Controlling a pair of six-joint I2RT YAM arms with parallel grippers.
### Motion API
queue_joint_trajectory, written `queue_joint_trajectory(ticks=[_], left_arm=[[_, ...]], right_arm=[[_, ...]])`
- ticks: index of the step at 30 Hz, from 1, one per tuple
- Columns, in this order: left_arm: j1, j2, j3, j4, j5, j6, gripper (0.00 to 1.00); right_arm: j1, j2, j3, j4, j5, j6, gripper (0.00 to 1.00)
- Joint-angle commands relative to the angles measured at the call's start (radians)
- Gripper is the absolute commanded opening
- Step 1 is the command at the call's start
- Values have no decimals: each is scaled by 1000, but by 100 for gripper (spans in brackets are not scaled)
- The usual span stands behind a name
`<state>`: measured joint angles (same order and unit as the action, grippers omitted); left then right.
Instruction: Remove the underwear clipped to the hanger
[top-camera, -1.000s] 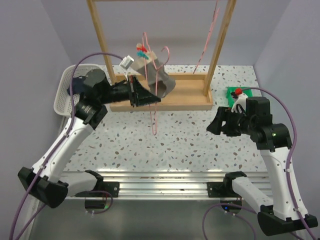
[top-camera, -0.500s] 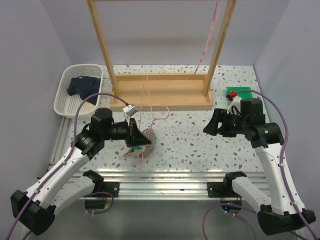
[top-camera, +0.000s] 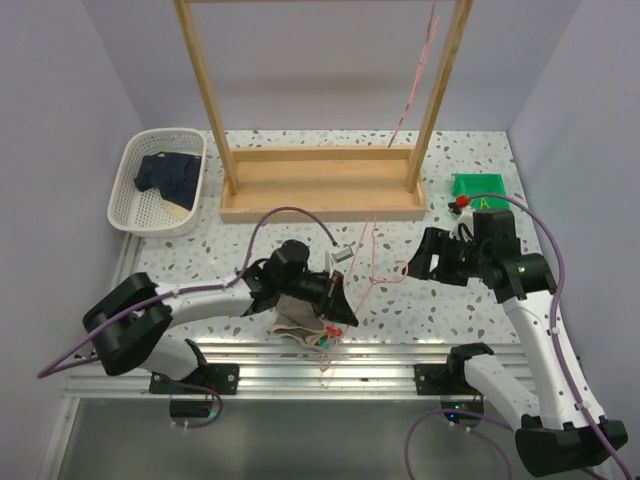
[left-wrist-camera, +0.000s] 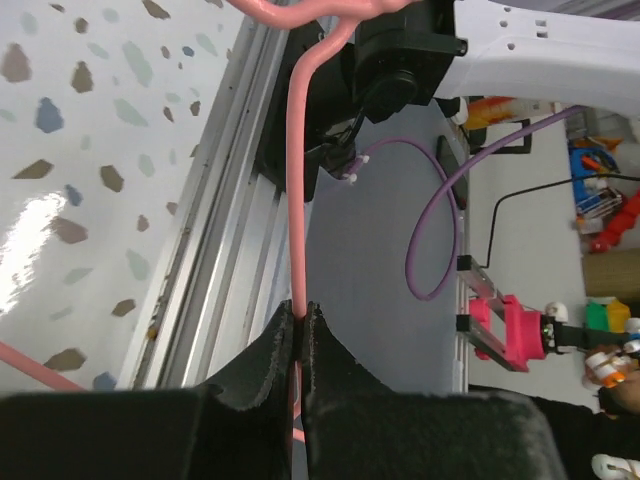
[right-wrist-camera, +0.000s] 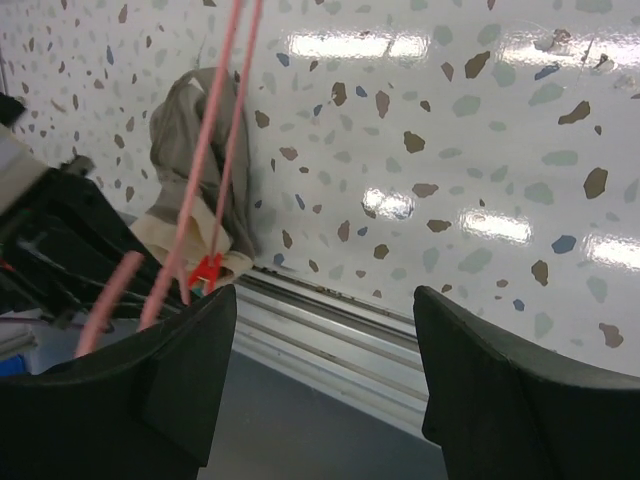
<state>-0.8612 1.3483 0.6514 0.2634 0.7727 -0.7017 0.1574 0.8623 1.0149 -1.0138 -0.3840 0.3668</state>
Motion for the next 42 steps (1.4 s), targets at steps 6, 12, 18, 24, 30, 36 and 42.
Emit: queue_joint_trajectory(ticks=[6, 12, 18, 24, 30, 36, 42], left_arm=[[-67, 187, 83, 596, -93, -269, 0], [8, 207, 4, 782, -113, -413, 0], [70, 375, -24, 1031, -33, -548, 0], [70, 480, -72, 1303, -33, -697, 0], [57, 416, -45, 1208, -42, -634, 0], [31, 394, -13, 1211, -36, -637, 0], [17, 408, 4, 1198, -44, -628, 0]], right_arm=[[7, -15, -85, 14, 124, 84, 79], [8, -71, -165, 85, 174, 234, 86], [7, -52, -312, 262, 19, 345, 83], [10, 27, -372, 382, -128, 395, 82], [33, 107, -410, 448, -200, 425, 81], [76, 135, -424, 567, -253, 512, 81], [152, 167, -384, 613, -269, 557, 79]])
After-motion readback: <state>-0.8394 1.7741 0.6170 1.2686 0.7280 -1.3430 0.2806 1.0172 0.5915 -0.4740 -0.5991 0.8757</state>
